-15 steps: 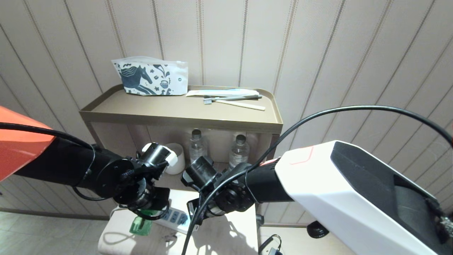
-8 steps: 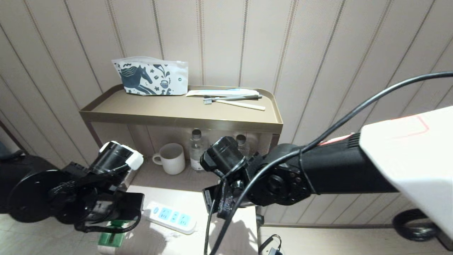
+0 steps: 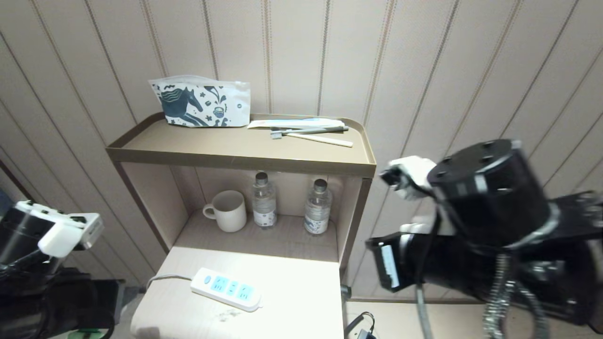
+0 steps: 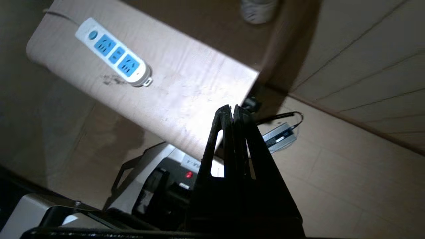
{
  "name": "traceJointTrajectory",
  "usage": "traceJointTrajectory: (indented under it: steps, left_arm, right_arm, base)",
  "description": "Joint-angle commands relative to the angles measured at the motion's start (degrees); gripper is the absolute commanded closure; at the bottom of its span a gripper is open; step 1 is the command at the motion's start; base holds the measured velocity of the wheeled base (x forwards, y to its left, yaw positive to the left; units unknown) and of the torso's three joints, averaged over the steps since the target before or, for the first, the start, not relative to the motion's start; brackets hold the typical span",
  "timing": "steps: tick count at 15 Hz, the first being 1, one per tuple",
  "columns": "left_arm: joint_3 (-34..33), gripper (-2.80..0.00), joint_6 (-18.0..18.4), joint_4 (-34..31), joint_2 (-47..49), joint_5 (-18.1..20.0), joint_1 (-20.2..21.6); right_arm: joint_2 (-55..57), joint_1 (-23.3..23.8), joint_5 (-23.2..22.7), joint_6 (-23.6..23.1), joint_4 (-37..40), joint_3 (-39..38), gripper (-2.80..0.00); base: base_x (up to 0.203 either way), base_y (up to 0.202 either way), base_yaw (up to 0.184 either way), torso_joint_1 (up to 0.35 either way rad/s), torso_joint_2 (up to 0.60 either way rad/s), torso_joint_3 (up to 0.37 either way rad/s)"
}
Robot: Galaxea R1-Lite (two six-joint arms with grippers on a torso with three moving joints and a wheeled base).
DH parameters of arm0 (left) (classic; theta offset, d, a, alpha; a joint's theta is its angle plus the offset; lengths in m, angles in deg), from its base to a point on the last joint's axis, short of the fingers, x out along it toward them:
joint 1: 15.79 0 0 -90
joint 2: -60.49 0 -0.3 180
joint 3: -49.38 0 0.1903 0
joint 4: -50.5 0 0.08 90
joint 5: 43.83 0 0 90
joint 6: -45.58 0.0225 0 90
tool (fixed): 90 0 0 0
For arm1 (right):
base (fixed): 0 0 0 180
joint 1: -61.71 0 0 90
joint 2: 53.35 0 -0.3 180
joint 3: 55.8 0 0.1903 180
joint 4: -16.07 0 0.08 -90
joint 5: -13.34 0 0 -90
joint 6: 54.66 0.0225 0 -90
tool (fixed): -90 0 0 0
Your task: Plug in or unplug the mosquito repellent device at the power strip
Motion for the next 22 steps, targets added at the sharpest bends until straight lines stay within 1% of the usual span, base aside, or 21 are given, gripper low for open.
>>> traceJointTrajectory:
  steps: [1,2,3,5,7,8,9,10,11,12,13,14,15,16,17,18,19,20,22]
  left_arm:
    - [-0.32,0.00,-0.04,-2.14,-7.78,-0.12,2.00]
    - [-0.34,0.00,0.18,-3.31,-9.48,-0.08,2.60]
    - [-0.40,0.00,0.36,-4.25,-10.62,-0.04,2.86]
    - [-0.35,0.00,0.40,-4.32,-10.77,0.05,2.91]
    - [-0.70,0.00,0.40,-4.26,-10.86,0.23,2.91]
    - [-0.72,0.00,0.40,-4.15,-11.13,0.29,2.91]
    - [-0.79,0.00,0.40,-4.15,-11.20,0.41,2.91]
    - [-0.80,0.00,0.40,-4.15,-11.20,0.41,2.91]
    - [-1.18,0.00,0.31,-4.06,-11.29,0.41,2.91]
    - [-1.48,0.00,0.32,-3.86,-11.35,0.44,2.91]
    - [-2.38,0.00,0.36,-3.32,-11.33,0.57,2.91]
    - [-2.37,0.00,0.40,-3.01,-11.29,0.91,2.91]
    - [-2.29,0.00,0.40,-3.01,-11.20,0.94,2.91]
    - [-2.29,0.00,0.64,-3.01,-11.20,0.94,2.91]
    - [-2.29,0.00,0.75,-3.01,-11.12,0.94,2.91]
    - [-2.20,0.00,1.10,-2.92,-10.81,0.87,2.91]
    - [-2.11,0.00,1.10,-2.92,-10.68,0.94,2.91]
    - [-2.18,0.00,1.10,-2.77,-10.77,0.94,2.91]
    - [-2.39,0.00,1.10,-1.45,-10.77,1.05,2.89]
  right_arm:
    - [-17.95,2.31,5.69,-1.99,1.57,-4.09,0.00]
    - [-23.58,5.34,9.07,-3.60,2.85,-5.87,0.00]
    - [-29.39,10.80,11.89,-5.18,4.09,-7.67,0.00]
    - [-40.23,23.92,16.28,-7.92,7.05,-10.68,0.00]
    - [-50.02,36.97,19.03,-10.48,9.53,-13.64,0.00]
    - [-55.13,42.45,19.30,-12.07,10.27,-15.84,0.00]
    - [-59.66,46.38,18.01,-14.24,10.64,-18.56,0.00]
    - [-63.81,50.44,14.58,-16.69,10.92,-22.30,0.00]
    - [-66.49,53.64,8.93,-17.72,10.86,-27.22,0.00]
    - [-67.28,54.58,4.67,-17.94,10.01,-30.86,0.00]
    - [-67.45,54.85,0.23,-18.07,5.35,-36.02,0.00]
    - [-67.58,55.04,-5.79,-18.65,-2.66,-42.12,0.00]
    - [-67.52,55.17,-11.11,-19.43,-8.32,-47.41,0.00]
    - [-67.18,55.26,-16.55,-20.47,-12.60,-51.56,0.00]
    - [-65.79,55.26,-21.19,-21.77,-15.94,-54.07,0.00]
    - [-65.22,54.28,-22.26,-22.26,-16.71,-54.95,0.00]
    - [-65.32,51.75,-22.69,-22.45,-16.80,-56.07,0.00]
    - [-66.17,50.44,-22.75,-22.60,-16.74,-57.11,0.00]
    - [-72.80,50.24,-22.50,-22.89,-15.45,-58.89,0.00]
  base:
    - [0.000,0.000,0.000,0.000,0.00,0.000]
    - [0.000,0.000,0.000,0.000,0.00,0.000]
    - [0.000,0.000,0.000,0.000,0.00,0.000]
    - [0.000,0.000,0.000,0.000,0.00,0.000]
    - [0.000,0.000,0.000,0.000,0.00,0.000]
    - [0.000,0.000,0.000,0.000,0.00,0.000]
    - [0.000,0.000,0.000,0.000,0.00,0.000]
    - [0.000,0.000,0.000,0.000,0.00,0.000]
    - [0.000,0.000,0.000,0.000,0.00,0.000]
    - [0.000,0.000,0.000,0.000,0.00,0.000]
    - [0.000,0.000,0.000,0.000,0.00,0.000]
    - [0.000,0.000,0.000,0.000,0.00,0.000]
    - [0.000,0.000,0.000,0.000,0.00,0.000]
    - [0.000,0.000,0.000,0.000,0.00,0.000]
    - [0.000,0.000,0.000,0.000,0.00,0.000]
    - [0.000,0.000,0.000,0.000,0.00,0.000]
    - [0.000,0.000,0.000,0.000,0.00,0.000]
    - [0.000,0.000,0.000,0.000,0.00,0.000]
    - [0.000,0.000,0.000,0.000,0.00,0.000]
